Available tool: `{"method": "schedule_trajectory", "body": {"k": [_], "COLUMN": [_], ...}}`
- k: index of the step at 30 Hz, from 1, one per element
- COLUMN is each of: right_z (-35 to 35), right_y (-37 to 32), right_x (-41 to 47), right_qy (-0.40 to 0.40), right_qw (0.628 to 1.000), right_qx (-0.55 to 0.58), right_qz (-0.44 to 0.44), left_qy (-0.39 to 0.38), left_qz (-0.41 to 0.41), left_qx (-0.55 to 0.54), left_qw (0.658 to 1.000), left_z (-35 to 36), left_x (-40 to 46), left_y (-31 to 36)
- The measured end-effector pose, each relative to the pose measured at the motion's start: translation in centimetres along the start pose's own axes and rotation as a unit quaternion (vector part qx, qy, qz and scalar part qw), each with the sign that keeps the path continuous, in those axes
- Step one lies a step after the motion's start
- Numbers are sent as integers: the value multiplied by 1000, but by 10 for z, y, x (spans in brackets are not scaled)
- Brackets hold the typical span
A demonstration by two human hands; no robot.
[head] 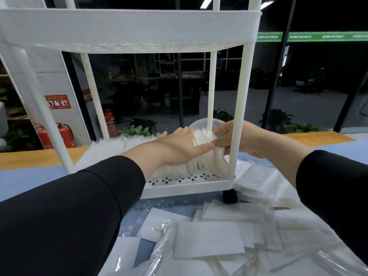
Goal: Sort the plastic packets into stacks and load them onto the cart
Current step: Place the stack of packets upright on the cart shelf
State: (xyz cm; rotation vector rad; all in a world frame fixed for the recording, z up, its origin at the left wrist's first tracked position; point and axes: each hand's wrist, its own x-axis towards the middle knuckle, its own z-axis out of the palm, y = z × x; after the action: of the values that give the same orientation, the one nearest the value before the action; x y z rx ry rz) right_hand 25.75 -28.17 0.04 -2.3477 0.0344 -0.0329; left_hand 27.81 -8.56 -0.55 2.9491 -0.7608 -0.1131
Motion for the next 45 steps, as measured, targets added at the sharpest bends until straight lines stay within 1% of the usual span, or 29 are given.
{"method": "schedule_trajectory", "body": {"k": [2, 3, 4, 6, 8, 10, 13, 16, 17, 19, 21, 24, 27, 28, 30, 32, 33, 35, 36, 37, 38, 39, 41, 43, 45], "right_z": [2, 4, 5, 6, 8, 9, 11, 11, 11, 9, 6, 3, 0, -2, -4, -7, -9, -12, -13, -12, -10, -5, 10, 29, 51], "right_y": [2, 2, 1, -1, 0, 3, 3, 1, 0, -2, -1, 2, 5, 5, 2, 0, -1, -4, -6, -9, -13, -16, -24, -32, -42], "right_x": [-1, -1, -3, -6, -7, -6, -7, -9, -11, -13, -15, -19, -27, -30, -40, -54, -63, -86, -101, -118, -135, -151, -179, -200, -218], "right_qy": [-4, -1, 12, 45, 51, 40, 45, 29, 29, 56, 77, 76, 74, 78, 112, 173, 215, 311, 346, 362, 359, 340, 266, 132, -10], "right_qw": [998, 998, 999, 997, 994, 995, 996, 998, 997, 994, 992, 991, 991, 989, 987, 983, 976, 949, 935, 927, 925, 929, 946, 962, 949], "right_qx": [57, 67, 47, -34, -62, -60, -42, -21, -32, -65, -73, -97, -109, -120, -116, -52, -22, -2, -2, -1, -2, -9, -56, -154, -262], "right_qz": [1, -8, -24, -60, -76, -68, -61, -59, -64, -72, -70, -53, -25, -22, -22, -21, -23, -50, -74, -100, -126, -147, -176, -184, -174], "left_qy": [4, 4, 2, -4, -5, -2, 5, 7, 5, 8, 30, 73, 71, 81, 135, 208, 240, 283, 295, 306, 314, 312, 287, 235, 183], "left_qz": [13, 19, 22, 22, 20, 16, 16, 23, 24, 28, 27, -11, -24, -24, -21, -13, -12, -5, 0, 1, -2, -7, -15, -36, -71], "left_qx": [-13, -15, -14, -11, -8, -6, -30, -48, -51, -50, -57, -126, -112, -120, -163, -197, -214, -249, -257, -259, -265, -270, -275, -269, -247], "left_qw": [1000, 1000, 1000, 1000, 1000, 1000, 999, 999, 998, 998, 998, 989, 991, 989, 977, 958, 947, 926, 920, 916, 912, 911, 918, 933, 949], "left_z": [1, 2, 3, 6, 7, 6, 6, 7, 7, 5, 6, 7, 7, 7, 4, -1, -1, -2, 0, 4, 11, 18, 39, 58, 69], "left_x": [3, 5, 6, 10, 11, 10, 8, 7, 8, 8, 6, -3, -12, -17, -32, -55, -68, -99, -116, -134, -149, -165, -192, -218, -241], "left_y": [3, 3, 2, 0, 0, 1, 2, 3, 3, 6, 9, 6, -1, -3, -9, -13, -17, -20, -21, -21, -23, -23, -25, -24, -24]}}
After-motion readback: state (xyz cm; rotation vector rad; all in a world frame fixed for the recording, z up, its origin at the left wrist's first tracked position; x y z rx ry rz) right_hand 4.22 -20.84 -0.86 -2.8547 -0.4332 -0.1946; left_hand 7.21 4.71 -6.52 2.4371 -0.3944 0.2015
